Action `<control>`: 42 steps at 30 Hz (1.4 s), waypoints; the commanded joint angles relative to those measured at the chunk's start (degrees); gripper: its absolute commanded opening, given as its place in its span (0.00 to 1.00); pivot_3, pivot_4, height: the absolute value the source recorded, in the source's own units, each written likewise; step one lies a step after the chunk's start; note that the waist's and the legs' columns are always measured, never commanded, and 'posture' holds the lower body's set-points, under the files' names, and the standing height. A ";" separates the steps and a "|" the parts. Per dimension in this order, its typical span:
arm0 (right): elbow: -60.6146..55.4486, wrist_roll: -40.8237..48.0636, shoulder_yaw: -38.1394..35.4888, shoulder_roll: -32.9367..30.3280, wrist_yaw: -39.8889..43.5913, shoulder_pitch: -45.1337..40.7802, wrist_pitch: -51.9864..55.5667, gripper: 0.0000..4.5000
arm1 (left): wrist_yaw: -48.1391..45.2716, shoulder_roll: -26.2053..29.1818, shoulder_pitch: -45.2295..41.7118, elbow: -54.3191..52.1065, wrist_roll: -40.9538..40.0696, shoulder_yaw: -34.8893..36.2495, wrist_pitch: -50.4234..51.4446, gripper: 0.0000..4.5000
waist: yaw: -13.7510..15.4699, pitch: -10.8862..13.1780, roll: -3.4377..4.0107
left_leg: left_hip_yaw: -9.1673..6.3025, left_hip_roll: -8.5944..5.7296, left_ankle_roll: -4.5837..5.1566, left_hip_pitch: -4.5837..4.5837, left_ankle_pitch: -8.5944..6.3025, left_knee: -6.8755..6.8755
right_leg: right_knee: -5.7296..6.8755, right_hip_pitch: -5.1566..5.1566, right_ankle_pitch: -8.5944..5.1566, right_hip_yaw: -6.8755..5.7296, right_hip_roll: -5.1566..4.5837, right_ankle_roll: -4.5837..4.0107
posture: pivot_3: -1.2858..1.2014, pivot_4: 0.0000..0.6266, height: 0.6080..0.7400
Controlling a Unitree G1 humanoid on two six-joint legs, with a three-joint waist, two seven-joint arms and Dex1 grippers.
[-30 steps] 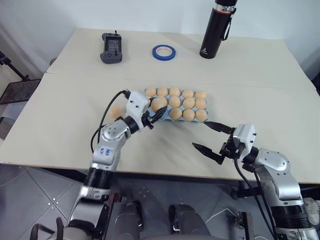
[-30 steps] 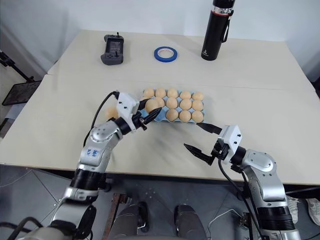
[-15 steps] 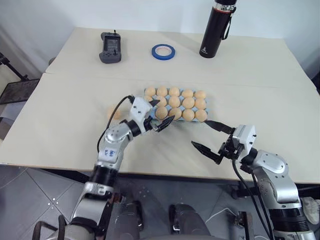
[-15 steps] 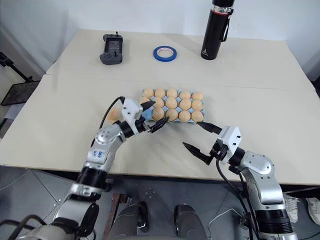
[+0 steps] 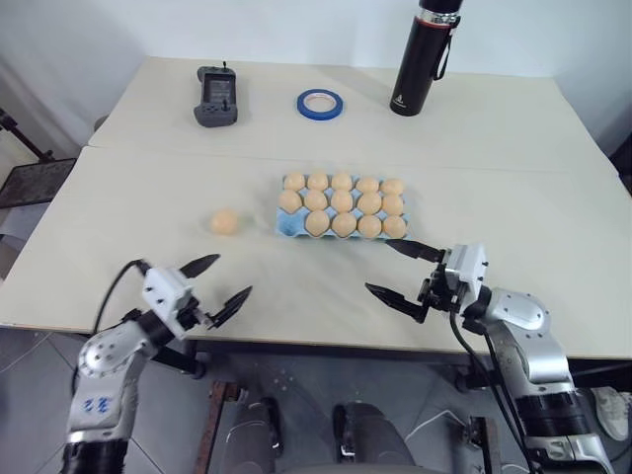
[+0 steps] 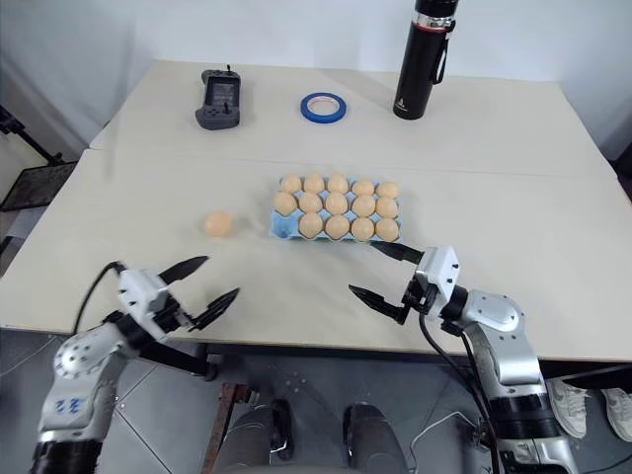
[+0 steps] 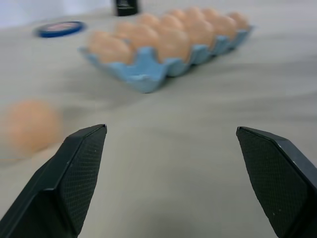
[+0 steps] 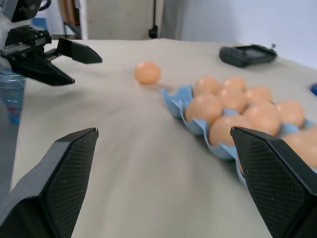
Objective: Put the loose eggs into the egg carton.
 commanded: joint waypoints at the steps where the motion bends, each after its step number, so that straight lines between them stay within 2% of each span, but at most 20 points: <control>1: 0.75 1.53 0.03 0.27 1.64 -2.11 -0.30 1.00 | 5.61 -2.37 3.82 -3.58 -2.87 5.60 0.39 0.99 | -0.05 0.00 0.00 | 0.00 0.00 0.01 0.00 -0.01 -0.05 | -0.05 0.00 0.00 -0.01 -0.01 -0.01 | 0.52 0.24 1.00; 5: 1.87 1.42 0.40 0.49 2.17 -3.94 -0.21 1.00 | 11.70 -4.99 6.39 -3.52 -1.85 8.64 0.27 0.99 | -0.03 0.00 -0.01 | -0.02 -0.01 0.01 -0.03 -0.01 -0.18 | -0.08 -0.08 -0.02 -0.04 0.01 -0.03 | 0.52 0.24 1.00; 8: 2.48 1.34 0.59 0.74 2.51 -4.76 -0.37 1.00 | 13.26 -5.93 6.16 -4.54 -2.63 8.05 1.85 0.99 | 0.01 0.00 -0.01 | -0.03 0.00 0.01 -0.03 -0.02 -0.17 | -0.09 -0.08 -0.04 -0.07 0.03 -0.05 | 0.52 0.24 1.00; 14: 3.75 0.11 1.06 1.15 2.73 -5.96 -1.35 1.00 | 15.82 -5.76 -2.58 -1.97 -1.77 3.98 5.94 0.99 | 0.08 0.00 -0.01 | -0.03 -0.01 0.01 -0.03 -0.02 -0.06 | -0.08 -0.02 0.00 -0.07 0.03 0.01 | 0.52 0.24 1.00; 20: 3.06 -0.78 1.53 1.98 1.76 -6.04 -1.45 1.00 | 18.76 -4.96 -19.04 13.68 3.75 0.02 5.63 0.99 | 0.18 -0.01 -0.03 | -0.04 -0.03 0.02 -0.03 -0.01 0.05 | -0.03 0.02 0.05 -0.08 0.07 0.09 | 0.52 0.24 1.00; 25: 1.28 -0.78 1.59 2.20 0.55 -5.08 -0.92 1.00 | 18.87 -5.50 -28.19 27.05 5.10 -1.63 4.79 0.99 | 0.21 -0.01 -0.03 | 0.13 0.04 0.23 -0.07 0.07 0.01 | -0.02 -0.11 0.04 0.02 0.22 0.15 | 0.52 0.24 1.00; 28: 0.67 -0.71 1.52 2.24 -0.05 -4.63 -0.70 1.00 | 18.33 -5.68 -30.83 30.89 5.22 -2.19 4.21 0.99 | 0.25 0.00 -0.04 | 0.12 0.07 0.20 -0.07 0.08 0.05 | 0.00 -0.11 0.03 0.01 0.27 0.16 | 0.52 0.24 1.00; 31: 0.32 -0.64 1.51 2.28 -0.51 -4.33 -0.62 1.00 | 17.60 -5.79 -32.01 32.43 5.02 -2.56 3.71 0.86 | 0.21 0.00 -0.04 | 0.15 0.06 0.10 -0.07 0.02 0.10 | 0.05 -0.10 0.03 0.04 0.25 0.17 | 0.52 0.24 1.00; 37: -0.02 -0.61 1.62 2.52 -1.25 -3.95 -0.73 1.00 | 15.29 -5.57 -32.21 32.46 4.71 -3.36 3.98 0.42 | 0.26 0.00 -0.04 | 0.12 0.06 -0.03 -0.05 -0.01 0.16 | 0.19 -0.10 0.04 0.02 0.24 0.17 | 0.52 0.24 1.00; 39: -0.05 -0.71 1.62 2.58 -1.49 -3.80 -0.82 1.00 | 11.04 -6.08 -32.11 28.64 1.71 -3.72 4.16 0.35 | 0.28 0.00 -0.04 | 0.12 0.06 -0.03 -0.05 -0.01 0.16 | 0.20 -0.10 0.04 0.02 0.23 0.17 | 0.52 0.24 1.00; 42: -0.05 -0.87 1.58 2.60 -1.77 -3.65 -0.89 1.00 | 6.21 -5.75 -32.73 24.40 0.52 -6.11 5.01 0.35 | 0.33 0.00 -0.05 | 0.13 0.05 -0.04 -0.06 -0.01 0.16 | 0.20 -0.10 0.04 0.01 0.22 0.17 | 0.52 0.24 1.00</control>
